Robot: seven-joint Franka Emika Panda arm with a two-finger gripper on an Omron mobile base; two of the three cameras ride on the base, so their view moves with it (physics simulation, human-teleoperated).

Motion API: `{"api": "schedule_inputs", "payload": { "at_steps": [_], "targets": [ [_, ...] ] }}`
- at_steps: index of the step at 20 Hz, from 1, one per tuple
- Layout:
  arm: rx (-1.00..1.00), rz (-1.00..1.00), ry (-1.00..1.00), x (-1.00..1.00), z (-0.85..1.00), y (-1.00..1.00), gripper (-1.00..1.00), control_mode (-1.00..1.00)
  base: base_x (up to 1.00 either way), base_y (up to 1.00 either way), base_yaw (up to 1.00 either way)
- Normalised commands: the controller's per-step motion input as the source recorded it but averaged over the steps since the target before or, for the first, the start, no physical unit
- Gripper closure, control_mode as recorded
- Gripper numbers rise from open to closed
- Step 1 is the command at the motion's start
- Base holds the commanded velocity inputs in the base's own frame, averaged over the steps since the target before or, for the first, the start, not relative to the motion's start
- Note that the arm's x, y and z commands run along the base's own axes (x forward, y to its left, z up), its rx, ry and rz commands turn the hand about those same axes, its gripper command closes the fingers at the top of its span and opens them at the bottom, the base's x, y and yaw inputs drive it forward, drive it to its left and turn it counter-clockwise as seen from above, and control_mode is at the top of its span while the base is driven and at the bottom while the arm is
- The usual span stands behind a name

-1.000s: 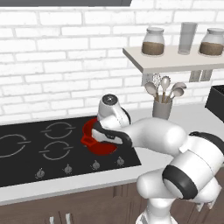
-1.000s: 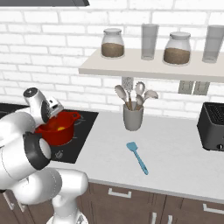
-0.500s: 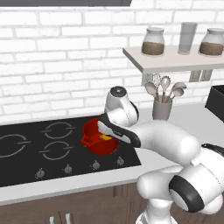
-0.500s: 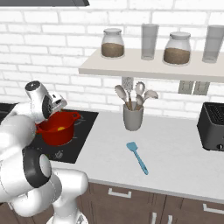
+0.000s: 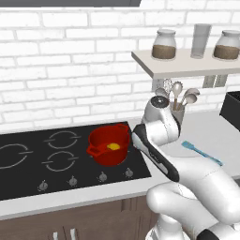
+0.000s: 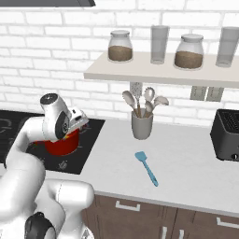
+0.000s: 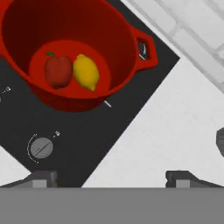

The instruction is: Put the lemon and bell pepper in the pot. Retrieve the spatula and lightly stir the vegetables in the pot.

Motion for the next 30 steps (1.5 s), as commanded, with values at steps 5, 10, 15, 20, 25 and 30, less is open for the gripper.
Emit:
{"api": "schedule_inputs", "payload": {
  "at_steps": [5,10,15,20,25,30],
  "targets": [
    [-0.01,-0.23,0.12,-0.31,-0.23,-1.0,-1.0,-1.0,0.0,0.0,0.0],
    [0.0,-0.3,0.19,-0.04,-0.29,-1.0,-1.0,-1.0,0.0,0.0,0.0],
    [0.0,-0.34,0.23,0.06,-0.34,-1.0,-1.0,-1.0,0.0,0.0,0.0],
    [0.0,-0.33,0.23,0.02,-0.05,-1.0,-1.0,-1.0,0.0,0.0,0.0],
    [0.05,-0.15,0.09,0.0,-0.01,-1.0,-1.0,-1.0,0.0,0.0,0.0],
    [0.07,0.07,0.0,-0.01,-0.13,-0.94,-1.0,-1.0,0.0,0.0,0.0]
  ]
}}
